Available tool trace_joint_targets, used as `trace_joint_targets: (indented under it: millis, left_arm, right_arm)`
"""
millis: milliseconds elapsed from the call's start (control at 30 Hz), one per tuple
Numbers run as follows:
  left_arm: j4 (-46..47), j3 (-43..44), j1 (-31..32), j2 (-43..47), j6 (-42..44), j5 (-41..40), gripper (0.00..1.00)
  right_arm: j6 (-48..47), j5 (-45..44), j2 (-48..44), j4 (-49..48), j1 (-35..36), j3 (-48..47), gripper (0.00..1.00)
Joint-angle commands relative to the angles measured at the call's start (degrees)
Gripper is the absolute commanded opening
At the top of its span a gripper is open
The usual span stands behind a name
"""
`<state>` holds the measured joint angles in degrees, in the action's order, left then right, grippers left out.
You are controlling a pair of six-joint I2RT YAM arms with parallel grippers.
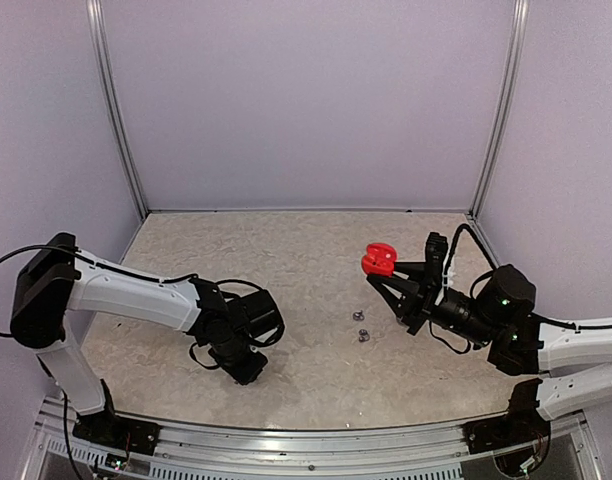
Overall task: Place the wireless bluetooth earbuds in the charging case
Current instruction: Move the right earbud to the center of the board, then pick up the right earbud from the center of the board.
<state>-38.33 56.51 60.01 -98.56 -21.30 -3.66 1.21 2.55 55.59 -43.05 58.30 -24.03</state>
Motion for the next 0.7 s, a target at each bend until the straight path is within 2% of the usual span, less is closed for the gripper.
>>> trace_joint_targets:
  millis: [0,667]
  left_arm:
    - [-7.3,2.2,-0.1,-1.9,0.8,0.0,0.30]
    - [-10.6,5.2,-1.4,-4.5,4.6,1.6,0.30]
  right_arm:
    - [0.8,0.0,-1.3,-0.2,-0.5,1.0,0.00]
    - [0.6,-0.6,-2.5,-0.4,-0.6,2.0,0.00]
